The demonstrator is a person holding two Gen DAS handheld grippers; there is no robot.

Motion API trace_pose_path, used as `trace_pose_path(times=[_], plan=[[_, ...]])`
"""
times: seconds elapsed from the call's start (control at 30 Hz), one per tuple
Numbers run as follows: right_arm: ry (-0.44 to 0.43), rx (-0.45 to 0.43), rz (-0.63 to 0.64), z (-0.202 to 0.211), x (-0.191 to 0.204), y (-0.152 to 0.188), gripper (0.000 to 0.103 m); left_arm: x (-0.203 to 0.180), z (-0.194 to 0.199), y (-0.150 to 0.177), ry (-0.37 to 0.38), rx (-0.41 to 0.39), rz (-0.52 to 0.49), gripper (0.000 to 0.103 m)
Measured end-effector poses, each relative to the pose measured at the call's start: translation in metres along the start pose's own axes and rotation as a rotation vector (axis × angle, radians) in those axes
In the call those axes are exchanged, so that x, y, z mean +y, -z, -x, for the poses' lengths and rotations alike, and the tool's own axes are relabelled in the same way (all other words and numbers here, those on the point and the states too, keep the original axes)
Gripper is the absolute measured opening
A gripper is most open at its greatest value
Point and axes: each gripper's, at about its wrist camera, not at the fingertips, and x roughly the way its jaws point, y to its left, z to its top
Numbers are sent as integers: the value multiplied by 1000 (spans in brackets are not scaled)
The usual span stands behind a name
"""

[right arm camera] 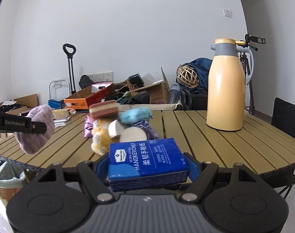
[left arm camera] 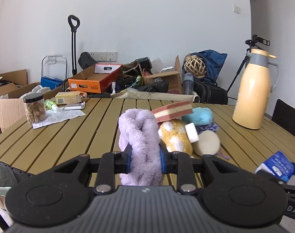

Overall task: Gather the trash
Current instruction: 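Carry the tissue box and headband down over the black trash bin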

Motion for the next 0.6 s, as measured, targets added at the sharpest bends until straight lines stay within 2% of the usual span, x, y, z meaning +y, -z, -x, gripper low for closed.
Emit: trace_pose_path(times=[0.33,0.6], plan=[[-39,41,5,39,14,9,77,-10,54,19,32,2,-38,27],[-58,108,13,55,20,29,77,-17,73,46,63,60,-82,27]])
